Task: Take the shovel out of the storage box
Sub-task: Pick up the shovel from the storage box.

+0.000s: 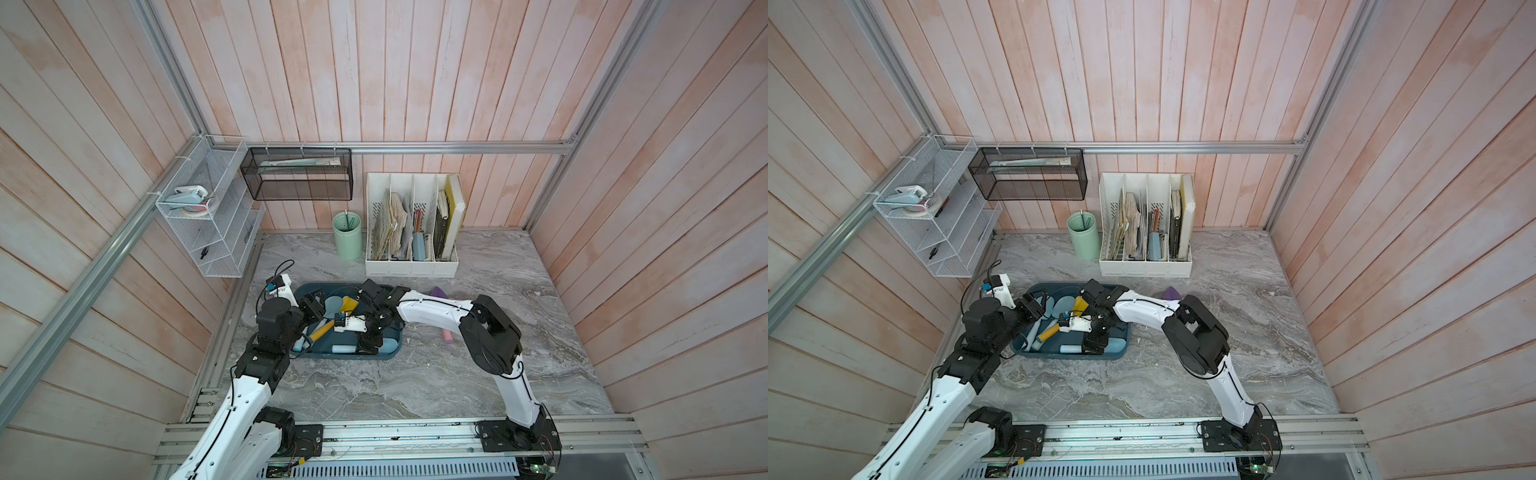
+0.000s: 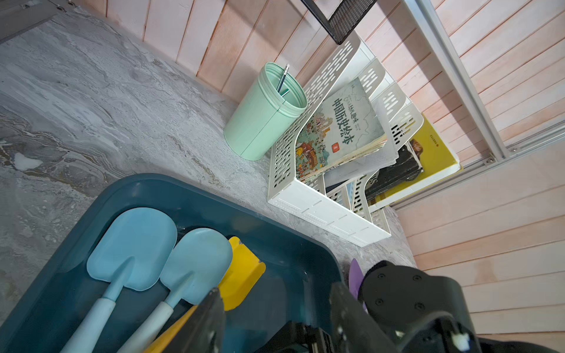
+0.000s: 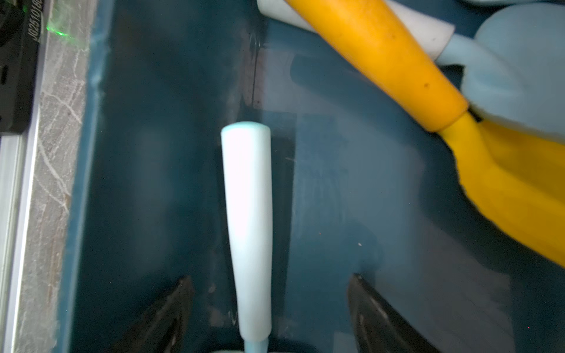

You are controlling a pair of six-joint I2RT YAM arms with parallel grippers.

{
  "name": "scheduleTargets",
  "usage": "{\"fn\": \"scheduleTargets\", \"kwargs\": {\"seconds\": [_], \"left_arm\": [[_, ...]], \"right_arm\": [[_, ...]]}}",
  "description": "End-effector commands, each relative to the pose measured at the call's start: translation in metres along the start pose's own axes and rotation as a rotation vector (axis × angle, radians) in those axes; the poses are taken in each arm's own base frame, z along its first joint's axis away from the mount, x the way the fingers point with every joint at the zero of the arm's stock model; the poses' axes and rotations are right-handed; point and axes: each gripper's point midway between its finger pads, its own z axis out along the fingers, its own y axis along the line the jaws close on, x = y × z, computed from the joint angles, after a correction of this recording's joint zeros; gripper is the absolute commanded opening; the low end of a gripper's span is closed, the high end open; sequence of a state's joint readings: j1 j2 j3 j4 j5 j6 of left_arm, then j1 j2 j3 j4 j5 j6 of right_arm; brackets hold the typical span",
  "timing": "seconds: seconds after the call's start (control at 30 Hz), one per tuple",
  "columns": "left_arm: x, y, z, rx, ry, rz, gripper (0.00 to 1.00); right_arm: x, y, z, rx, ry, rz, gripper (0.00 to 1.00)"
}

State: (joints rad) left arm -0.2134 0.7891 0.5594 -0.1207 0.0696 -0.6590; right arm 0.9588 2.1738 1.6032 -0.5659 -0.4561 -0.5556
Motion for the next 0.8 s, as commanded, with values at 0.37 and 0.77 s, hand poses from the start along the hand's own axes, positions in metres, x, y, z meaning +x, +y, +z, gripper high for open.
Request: {"fn": "scheduleTargets", "kwargs": {"seconds": [0.37, 0.77], "left_arm": [[0.005, 0.010, -0.003, -0.043, 0.008, 0.004, 0.59], [0.008, 0.014, -0.002, -0.055, 0.008, -0.005, 0.59]], "right_arm": [[0.030, -0.027, 0.044, 0.193, 0.158, -0.019, 0.58], [-0.008, -0.073, -0.014, 0.429, 0.007, 0.031, 0.09]]}}
